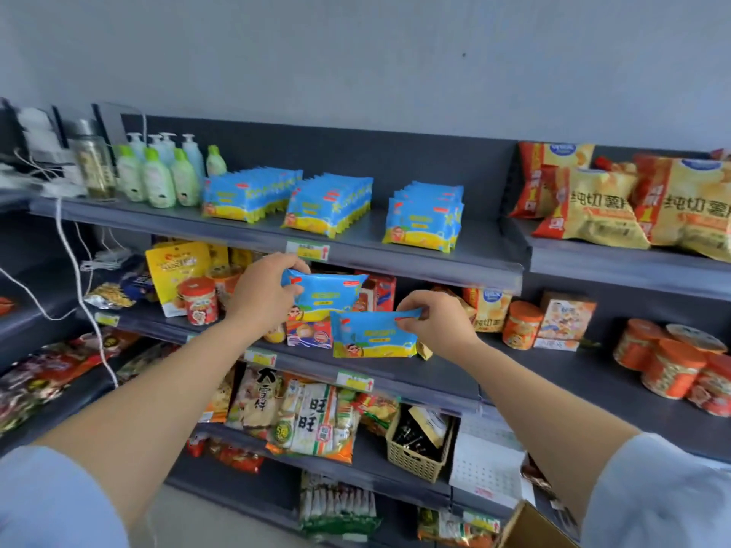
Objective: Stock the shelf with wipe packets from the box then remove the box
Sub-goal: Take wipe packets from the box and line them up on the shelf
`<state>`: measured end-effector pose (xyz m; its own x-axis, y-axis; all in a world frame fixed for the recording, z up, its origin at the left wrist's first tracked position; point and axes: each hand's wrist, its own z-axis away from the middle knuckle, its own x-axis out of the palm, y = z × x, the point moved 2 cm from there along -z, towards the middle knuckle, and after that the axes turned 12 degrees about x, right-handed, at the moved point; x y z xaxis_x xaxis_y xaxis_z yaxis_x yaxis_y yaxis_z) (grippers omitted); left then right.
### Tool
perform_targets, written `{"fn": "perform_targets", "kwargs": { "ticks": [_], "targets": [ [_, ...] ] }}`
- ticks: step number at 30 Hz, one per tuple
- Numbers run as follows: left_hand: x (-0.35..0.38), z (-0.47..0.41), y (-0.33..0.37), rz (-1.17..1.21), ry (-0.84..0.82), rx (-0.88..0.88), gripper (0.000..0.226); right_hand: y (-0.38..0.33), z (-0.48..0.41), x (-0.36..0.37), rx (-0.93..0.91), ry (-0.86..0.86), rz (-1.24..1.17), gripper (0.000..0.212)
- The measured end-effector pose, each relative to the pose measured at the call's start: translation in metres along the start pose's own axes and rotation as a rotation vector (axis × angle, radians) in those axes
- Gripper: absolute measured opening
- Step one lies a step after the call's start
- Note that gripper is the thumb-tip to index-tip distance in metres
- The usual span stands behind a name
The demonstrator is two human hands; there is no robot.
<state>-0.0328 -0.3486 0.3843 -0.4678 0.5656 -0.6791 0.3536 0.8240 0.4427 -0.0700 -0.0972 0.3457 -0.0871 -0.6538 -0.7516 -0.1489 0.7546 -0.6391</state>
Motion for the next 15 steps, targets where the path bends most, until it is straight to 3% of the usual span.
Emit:
{"fn": "perform_targets", "kwargs": {
  "ticks": [15],
  "targets": [
    [-0.088,-0.049,-0.093,0.073,0.119,-0.029,0.017,-0.127,-0.066,0.036,-0.12,0.127,-0.071,0.016]
  ]
}}
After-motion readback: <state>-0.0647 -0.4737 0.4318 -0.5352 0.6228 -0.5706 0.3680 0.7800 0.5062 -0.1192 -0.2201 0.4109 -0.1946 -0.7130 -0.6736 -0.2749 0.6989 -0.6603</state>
